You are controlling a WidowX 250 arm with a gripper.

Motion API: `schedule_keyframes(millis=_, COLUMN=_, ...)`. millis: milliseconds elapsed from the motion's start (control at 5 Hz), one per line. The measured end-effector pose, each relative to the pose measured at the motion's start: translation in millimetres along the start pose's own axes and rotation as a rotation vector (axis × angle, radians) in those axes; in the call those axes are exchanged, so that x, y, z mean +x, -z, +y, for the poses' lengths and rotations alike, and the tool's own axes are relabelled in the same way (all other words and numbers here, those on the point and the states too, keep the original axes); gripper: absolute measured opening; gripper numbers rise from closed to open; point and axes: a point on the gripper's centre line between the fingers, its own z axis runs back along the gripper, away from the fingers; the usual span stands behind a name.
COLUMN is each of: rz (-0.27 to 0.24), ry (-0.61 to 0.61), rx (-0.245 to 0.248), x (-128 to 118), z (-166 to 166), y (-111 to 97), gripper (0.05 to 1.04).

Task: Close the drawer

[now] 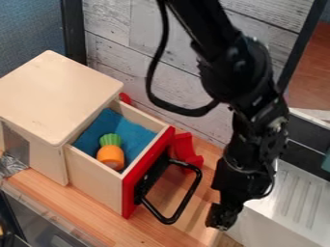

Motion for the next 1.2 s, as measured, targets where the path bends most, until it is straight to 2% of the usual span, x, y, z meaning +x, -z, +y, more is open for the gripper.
schedule_keyframes(millis=200, rz=-0.003, ry=0.014, rx=0.015, x=0.1, z=1.9, y=1.7, gripper=0.999)
schedule_keyframes(millis=400, rz=0.028, ry=0.038, rx=0.019, x=-13.7, z=0.6, y=6.9, gripper=0.999)
schedule_keyframes(millis=600, rz=0.021, ry=0.002, rx=0.037, x=-41.9, z=3.1, y=2.1, gripper=0.999)
schedule_keyframes(millis=800, rz=-0.015, ry=-0.054, rx=0.061, x=-68.0, z=5.4, y=-7.6, gripper=1.000)
schedule_keyframes(millis=1000, rz=-0.015, ry=-0.073, rx=0.076, x=-91.3, z=3.9, y=-11.7, gripper=0.999)
schedule_keyframes(millis=1200, rz=0.022, ry=-0.065, rx=0.084, x=-107.6, z=-1.5, y=-8.6, gripper=1.000)
